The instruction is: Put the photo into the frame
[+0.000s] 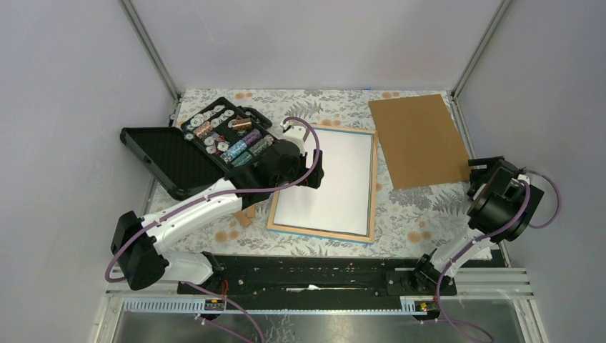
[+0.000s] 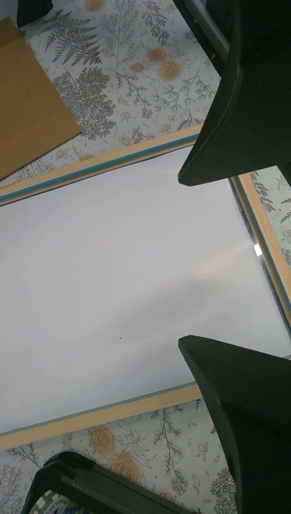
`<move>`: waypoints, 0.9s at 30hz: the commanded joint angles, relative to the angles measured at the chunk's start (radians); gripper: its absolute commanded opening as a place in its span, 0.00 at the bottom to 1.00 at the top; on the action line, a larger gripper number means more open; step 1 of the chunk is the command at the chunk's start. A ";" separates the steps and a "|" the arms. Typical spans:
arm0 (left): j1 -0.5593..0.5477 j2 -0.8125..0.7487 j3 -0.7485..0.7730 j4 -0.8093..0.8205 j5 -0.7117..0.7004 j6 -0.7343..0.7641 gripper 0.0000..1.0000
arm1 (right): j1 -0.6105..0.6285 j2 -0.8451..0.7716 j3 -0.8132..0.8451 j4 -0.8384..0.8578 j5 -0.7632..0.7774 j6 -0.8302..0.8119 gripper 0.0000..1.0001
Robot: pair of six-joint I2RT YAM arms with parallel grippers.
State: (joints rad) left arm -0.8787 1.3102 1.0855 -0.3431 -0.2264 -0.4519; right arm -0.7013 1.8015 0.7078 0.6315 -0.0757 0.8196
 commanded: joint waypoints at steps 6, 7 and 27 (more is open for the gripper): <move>0.003 -0.012 0.024 0.032 -0.017 0.009 0.99 | -0.012 0.097 0.024 0.269 -0.297 0.089 0.71; 0.003 -0.013 0.023 0.033 -0.017 0.009 0.98 | -0.014 0.113 0.025 0.290 -0.303 0.101 0.61; 0.003 -0.057 0.019 0.039 -0.027 0.014 0.99 | -0.018 -0.518 -0.106 0.082 -0.418 0.044 0.00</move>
State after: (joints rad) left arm -0.8787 1.3064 1.0855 -0.3431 -0.2291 -0.4511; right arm -0.7116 1.5368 0.5480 0.9455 -0.4713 0.9852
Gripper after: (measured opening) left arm 0.987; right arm 0.075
